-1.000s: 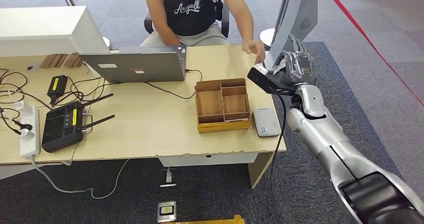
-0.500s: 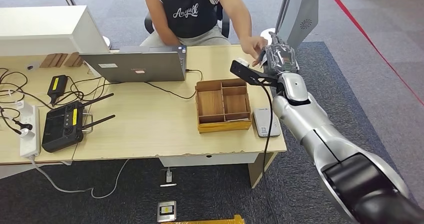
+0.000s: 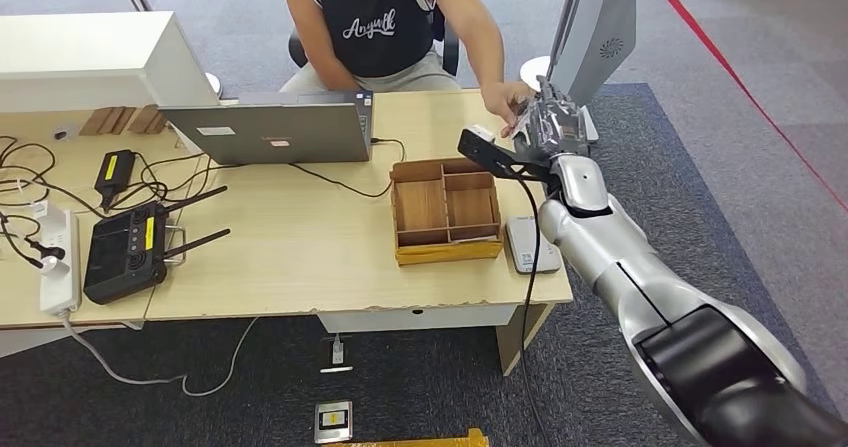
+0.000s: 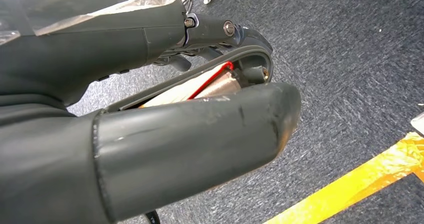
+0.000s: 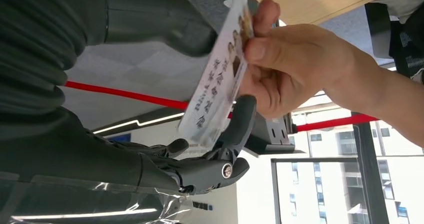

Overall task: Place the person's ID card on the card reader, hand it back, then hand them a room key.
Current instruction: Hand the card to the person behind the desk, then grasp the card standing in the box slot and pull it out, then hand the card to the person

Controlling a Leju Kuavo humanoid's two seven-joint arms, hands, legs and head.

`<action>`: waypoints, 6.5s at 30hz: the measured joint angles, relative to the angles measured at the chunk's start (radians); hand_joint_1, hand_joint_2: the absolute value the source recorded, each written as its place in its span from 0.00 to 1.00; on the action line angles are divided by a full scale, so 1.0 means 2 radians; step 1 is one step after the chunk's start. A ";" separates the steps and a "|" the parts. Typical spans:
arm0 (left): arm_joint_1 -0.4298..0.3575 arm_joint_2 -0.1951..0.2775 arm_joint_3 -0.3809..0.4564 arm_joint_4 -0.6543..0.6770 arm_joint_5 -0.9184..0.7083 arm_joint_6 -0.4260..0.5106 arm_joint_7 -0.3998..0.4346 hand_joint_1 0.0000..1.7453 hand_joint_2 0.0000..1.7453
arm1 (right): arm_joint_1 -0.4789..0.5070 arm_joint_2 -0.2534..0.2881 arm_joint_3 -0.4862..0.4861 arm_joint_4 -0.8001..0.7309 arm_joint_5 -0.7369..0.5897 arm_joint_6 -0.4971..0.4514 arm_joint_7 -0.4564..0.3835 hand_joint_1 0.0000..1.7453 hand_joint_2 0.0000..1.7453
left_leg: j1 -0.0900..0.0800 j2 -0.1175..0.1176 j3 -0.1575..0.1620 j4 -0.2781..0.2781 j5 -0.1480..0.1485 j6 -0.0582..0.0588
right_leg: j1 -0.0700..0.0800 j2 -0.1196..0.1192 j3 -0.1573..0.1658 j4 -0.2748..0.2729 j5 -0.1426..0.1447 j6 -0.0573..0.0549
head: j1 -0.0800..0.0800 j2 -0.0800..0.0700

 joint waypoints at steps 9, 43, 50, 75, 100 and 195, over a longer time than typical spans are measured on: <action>0.000 0.000 0.000 0.000 -0.004 -0.001 0.002 0.00 0.00 | 0.000 0.002 0.000 0.010 -0.006 -0.012 -0.002 0.00 1.00 | 0.000 0.000 0.000 0.000 0.000 0.000 | 0.000 0.000 0.000 0.000 0.000 0.000 | 0.000 0.000; 0.010 0.007 0.005 0.000 0.024 0.008 0.014 0.00 0.00 | 0.172 -0.013 -0.020 -0.212 -0.226 0.071 -0.119 0.00 1.00 | 0.001 0.000 0.000 0.000 0.000 0.000 | 0.001 0.000 0.000 0.000 0.000 0.000 | 0.000 0.000; 0.011 0.008 0.008 0.000 0.024 0.008 0.014 0.00 0.00 | 0.198 -0.030 -0.012 -0.259 -0.228 0.072 -0.119 0.00 1.00 | 0.001 0.000 0.000 0.000 0.000 0.000 | 0.001 0.000 0.000 0.000 0.000 0.000 | 0.000 0.000; 0.011 0.008 0.009 0.000 0.011 0.009 0.015 0.00 0.00 | 0.230 -0.043 0.031 -0.263 -0.076 0.055 -0.062 0.00 1.00 | 0.001 0.000 0.000 0.000 0.000 0.000 | 0.001 0.000 0.000 0.000 0.000 0.000 | 0.000 0.000; 0.011 0.008 0.009 0.000 0.009 0.011 0.014 0.00 0.00 | 0.206 -0.036 0.044 -0.187 0.019 -0.010 -0.033 0.00 1.00 | 0.001 0.000 0.000 0.000 0.000 0.000 | 0.001 0.000 0.000 0.000 0.000 0.000 | 0.000 0.000; 0.011 0.006 0.009 0.000 -0.014 0.016 0.008 0.00 0.00 | 0.128 -0.030 0.015 -0.142 -0.014 -0.038 -0.015 0.99 1.00 | 0.001 0.000 0.000 0.000 0.000 0.000 | 0.001 0.000 0.000 0.000 0.000 0.000 | 0.000 0.000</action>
